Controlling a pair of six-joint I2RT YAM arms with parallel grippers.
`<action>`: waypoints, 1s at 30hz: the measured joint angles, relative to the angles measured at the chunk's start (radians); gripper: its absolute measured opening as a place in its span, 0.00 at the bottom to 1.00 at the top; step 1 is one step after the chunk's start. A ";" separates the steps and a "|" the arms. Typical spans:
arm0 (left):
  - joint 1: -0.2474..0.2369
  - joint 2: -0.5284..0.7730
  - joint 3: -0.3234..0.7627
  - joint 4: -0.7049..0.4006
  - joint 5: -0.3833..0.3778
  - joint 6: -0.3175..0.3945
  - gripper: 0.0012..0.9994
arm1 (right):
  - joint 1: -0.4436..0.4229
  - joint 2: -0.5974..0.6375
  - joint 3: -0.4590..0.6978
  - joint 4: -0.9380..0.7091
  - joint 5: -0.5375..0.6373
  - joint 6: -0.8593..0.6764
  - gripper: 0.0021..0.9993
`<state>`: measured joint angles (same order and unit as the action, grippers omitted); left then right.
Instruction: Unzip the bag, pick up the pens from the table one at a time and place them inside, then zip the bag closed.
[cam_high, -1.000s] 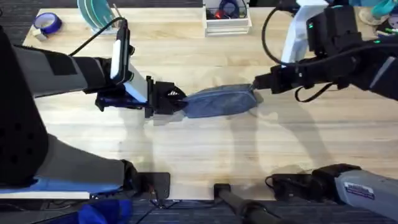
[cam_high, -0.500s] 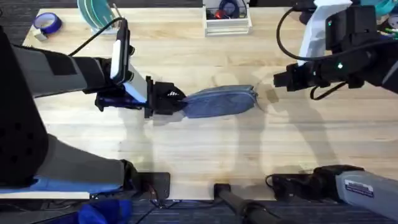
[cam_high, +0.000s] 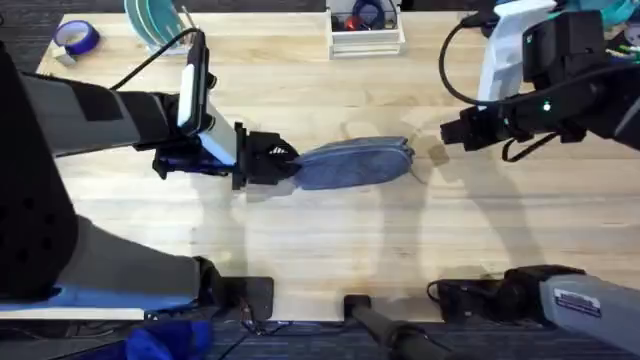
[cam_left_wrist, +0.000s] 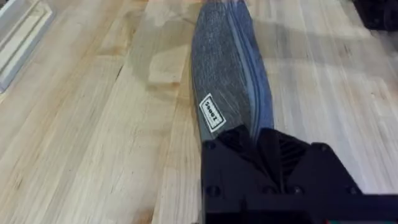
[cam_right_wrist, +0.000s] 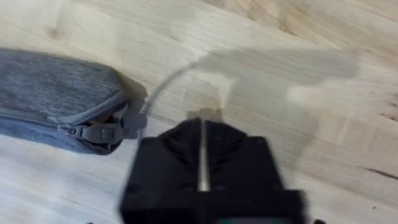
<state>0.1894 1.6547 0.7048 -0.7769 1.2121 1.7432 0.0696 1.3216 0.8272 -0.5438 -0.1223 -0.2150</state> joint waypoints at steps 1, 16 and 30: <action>0.000 0.000 0.000 0.000 0.000 0.000 0.04 | 0.000 0.000 0.000 -0.001 0.000 -0.010 0.15; 0.000 0.000 0.000 0.007 0.000 0.000 0.04 | 0.000 0.000 0.000 -0.011 0.003 -0.138 1.00; 0.000 0.000 0.000 0.008 0.000 0.000 0.04 | -0.015 0.000 0.000 -0.035 -0.103 -0.552 1.00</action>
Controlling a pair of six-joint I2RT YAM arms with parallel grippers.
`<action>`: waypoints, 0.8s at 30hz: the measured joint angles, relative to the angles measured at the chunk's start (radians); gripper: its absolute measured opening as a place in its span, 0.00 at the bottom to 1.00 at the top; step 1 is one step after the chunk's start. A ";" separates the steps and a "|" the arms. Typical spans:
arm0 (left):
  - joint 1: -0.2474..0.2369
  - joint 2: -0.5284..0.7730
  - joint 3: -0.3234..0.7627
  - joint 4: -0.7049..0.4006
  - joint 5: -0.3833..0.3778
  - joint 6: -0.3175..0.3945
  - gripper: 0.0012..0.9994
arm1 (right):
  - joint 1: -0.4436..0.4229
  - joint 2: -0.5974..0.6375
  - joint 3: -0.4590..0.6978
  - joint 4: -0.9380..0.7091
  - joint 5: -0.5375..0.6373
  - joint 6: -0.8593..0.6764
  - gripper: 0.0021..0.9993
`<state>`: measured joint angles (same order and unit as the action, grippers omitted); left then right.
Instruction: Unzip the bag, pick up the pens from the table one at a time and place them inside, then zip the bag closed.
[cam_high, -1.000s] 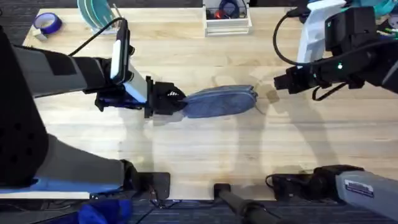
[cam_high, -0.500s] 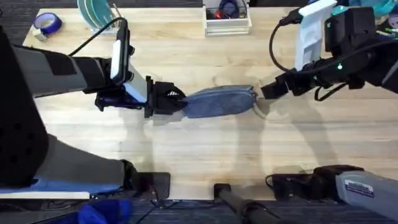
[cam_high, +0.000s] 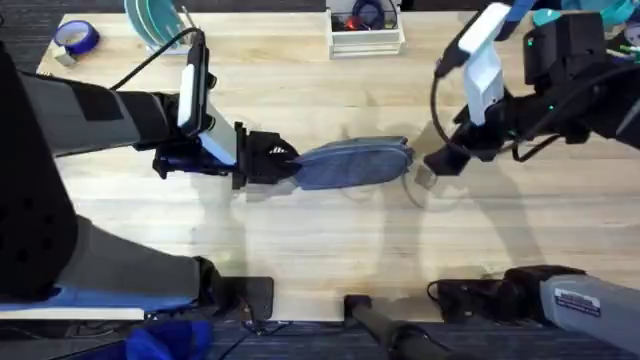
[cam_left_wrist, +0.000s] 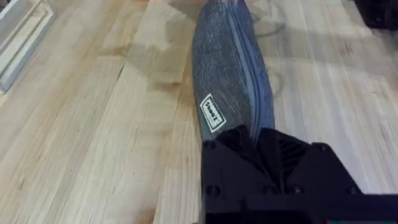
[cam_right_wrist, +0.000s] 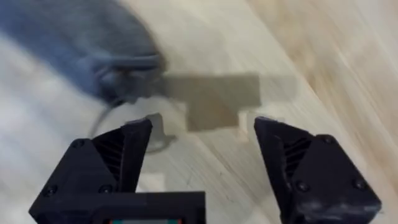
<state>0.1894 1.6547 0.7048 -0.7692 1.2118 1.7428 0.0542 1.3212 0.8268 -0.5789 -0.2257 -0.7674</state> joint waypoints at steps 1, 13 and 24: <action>0.000 0.000 0.000 0.000 0.000 0.000 0.04 | -0.011 0.000 0.000 -0.013 -0.038 -0.050 1.00; 0.000 0.000 -0.001 0.022 0.000 0.000 0.04 | -0.330 0.000 0.000 -0.216 -0.618 -0.593 1.00; 0.000 0.000 -0.001 0.023 0.000 0.000 0.04 | -0.263 0.085 0.000 -0.213 -0.779 -0.758 1.00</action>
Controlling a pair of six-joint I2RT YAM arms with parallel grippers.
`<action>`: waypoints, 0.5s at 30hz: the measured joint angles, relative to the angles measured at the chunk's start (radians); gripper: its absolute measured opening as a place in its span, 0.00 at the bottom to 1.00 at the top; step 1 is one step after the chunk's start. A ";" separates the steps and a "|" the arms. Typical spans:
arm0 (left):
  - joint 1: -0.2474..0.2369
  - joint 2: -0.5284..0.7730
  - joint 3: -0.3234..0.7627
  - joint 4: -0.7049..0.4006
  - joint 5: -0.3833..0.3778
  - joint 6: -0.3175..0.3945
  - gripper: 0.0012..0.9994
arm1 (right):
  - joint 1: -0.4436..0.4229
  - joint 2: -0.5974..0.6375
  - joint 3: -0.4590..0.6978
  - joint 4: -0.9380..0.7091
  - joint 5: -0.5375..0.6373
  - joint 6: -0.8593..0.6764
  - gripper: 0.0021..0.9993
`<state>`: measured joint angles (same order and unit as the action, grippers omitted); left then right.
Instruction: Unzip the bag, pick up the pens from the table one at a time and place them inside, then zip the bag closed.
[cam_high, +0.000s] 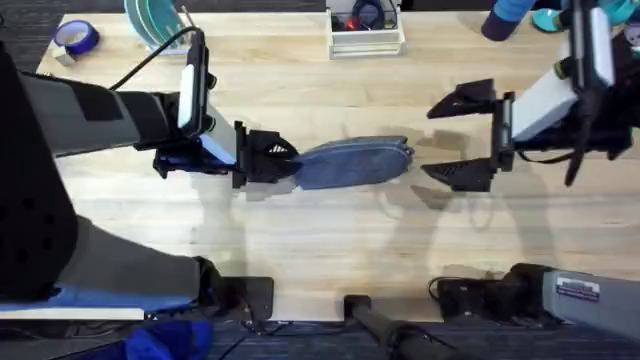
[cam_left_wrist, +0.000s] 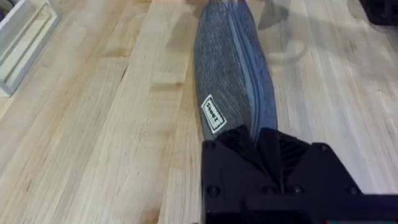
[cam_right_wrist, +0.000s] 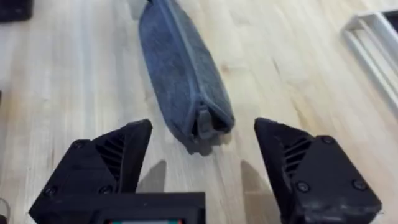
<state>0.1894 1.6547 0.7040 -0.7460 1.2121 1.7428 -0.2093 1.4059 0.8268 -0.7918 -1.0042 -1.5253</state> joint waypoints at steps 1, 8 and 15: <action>0.000 0.000 0.000 0.000 0.000 0.000 0.04 | 0.010 0.014 0.000 0.001 -0.004 -0.003 1.00; 0.000 0.000 0.000 0.001 0.000 0.000 0.04 | 0.038 0.084 0.000 0.010 -0.014 -0.017 1.00; 0.000 0.000 0.000 0.002 0.000 0.000 0.04 | 0.057 0.157 0.000 0.038 -0.013 -0.020 1.00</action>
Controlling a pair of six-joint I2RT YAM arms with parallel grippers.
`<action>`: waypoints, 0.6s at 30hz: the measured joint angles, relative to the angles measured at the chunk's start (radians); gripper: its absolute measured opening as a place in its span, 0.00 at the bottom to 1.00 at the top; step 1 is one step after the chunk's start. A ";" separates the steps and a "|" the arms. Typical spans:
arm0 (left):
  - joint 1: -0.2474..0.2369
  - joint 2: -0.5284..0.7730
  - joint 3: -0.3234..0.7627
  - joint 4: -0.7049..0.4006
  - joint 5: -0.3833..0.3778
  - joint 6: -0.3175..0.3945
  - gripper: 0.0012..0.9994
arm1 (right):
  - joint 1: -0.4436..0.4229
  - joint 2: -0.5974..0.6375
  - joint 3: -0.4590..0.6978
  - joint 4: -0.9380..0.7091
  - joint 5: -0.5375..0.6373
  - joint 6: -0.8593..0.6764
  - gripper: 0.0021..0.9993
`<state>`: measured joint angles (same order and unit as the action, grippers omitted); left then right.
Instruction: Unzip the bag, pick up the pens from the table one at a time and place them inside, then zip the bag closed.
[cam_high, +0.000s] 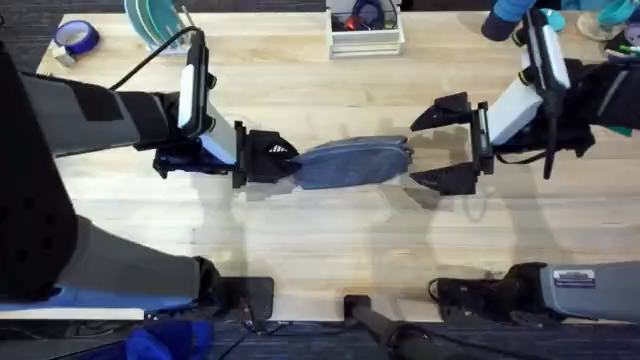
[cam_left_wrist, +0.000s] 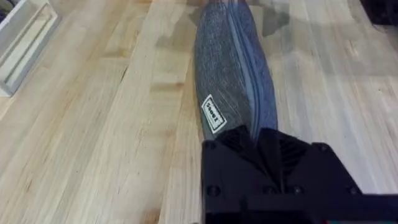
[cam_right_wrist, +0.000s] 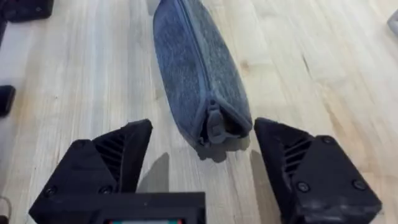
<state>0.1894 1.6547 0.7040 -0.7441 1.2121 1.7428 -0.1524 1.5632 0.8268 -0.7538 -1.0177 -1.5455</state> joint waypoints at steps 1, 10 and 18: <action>0.000 0.000 0.000 0.000 0.000 0.000 0.04 | 0.000 0.008 0.000 0.001 0.000 0.000 1.00; 0.000 0.000 0.000 0.005 0.000 0.000 0.04 | 0.000 0.014 0.000 0.002 0.028 0.000 1.00; 0.000 0.000 0.000 0.008 0.000 0.000 0.04 | 0.000 0.014 0.000 0.002 0.034 0.000 1.00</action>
<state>0.1894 1.6547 0.7040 -0.7357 1.2121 1.7428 -0.1524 1.5776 0.8268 -0.7517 -0.9840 -1.5459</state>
